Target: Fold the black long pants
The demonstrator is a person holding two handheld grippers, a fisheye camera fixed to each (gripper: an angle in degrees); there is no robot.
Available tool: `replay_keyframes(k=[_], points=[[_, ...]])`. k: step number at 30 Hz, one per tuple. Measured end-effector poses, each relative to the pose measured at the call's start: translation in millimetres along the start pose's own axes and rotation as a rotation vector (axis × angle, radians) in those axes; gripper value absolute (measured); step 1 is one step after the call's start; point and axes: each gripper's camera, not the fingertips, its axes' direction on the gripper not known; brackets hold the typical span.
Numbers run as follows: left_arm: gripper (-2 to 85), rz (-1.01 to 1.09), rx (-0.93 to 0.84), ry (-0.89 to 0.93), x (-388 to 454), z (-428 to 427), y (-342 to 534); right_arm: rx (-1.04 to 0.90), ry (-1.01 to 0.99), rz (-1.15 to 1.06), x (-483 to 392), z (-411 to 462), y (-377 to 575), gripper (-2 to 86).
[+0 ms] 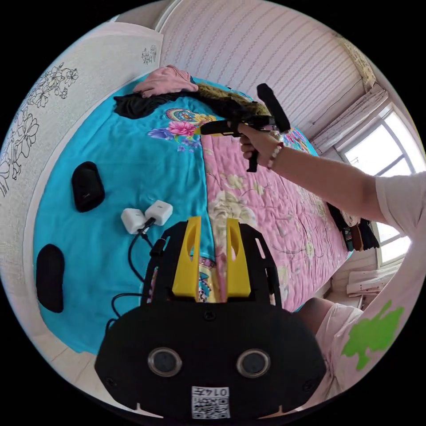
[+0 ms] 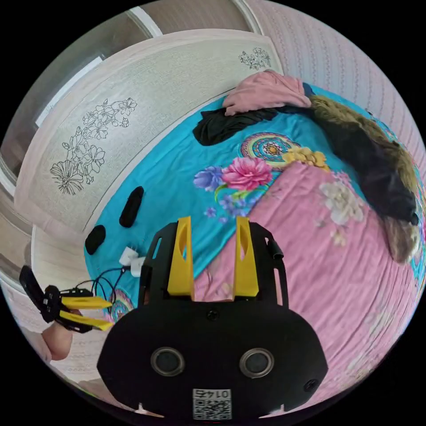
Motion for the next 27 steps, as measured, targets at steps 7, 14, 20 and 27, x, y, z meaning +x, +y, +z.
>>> replay_keyframes(k=[7,14,20,27], points=[[8.0,-0.018,0.009,-0.047,-74,-96,19,0.045,0.077,0.103,-23,116,-128,13.6],[7.3,-0.024,0.024,-0.006,-92,-146,39,0.101,0.02,0.368,-3,179,-174,11.3],[6.3,-0.01,0.041,0.051,-81,-164,38,0.186,-0.096,0.456,23,169,-161,0.1],[6.1,0.017,0.077,0.057,-22,-186,27,0.301,-0.33,0.254,38,20,-75,-0.4]])
